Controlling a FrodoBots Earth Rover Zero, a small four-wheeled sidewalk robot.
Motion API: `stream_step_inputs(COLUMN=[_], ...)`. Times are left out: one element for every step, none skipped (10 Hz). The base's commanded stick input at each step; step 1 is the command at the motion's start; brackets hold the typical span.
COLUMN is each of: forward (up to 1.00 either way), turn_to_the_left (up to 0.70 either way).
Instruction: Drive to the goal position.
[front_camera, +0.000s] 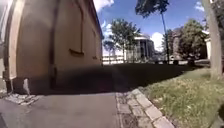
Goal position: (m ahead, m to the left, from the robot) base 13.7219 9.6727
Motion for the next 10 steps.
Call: stream_step_inputs(forward=[0.70, 0.70, 0.70, 0.70, 0.70, 0.70, 0.70, 0.70, 0.70, 0.70], turn_to_the_left=[0.33, 0.10, 0.00, 0.00, 0.35, 0.35, 0.35, 0.20, 0.00, 0.00])
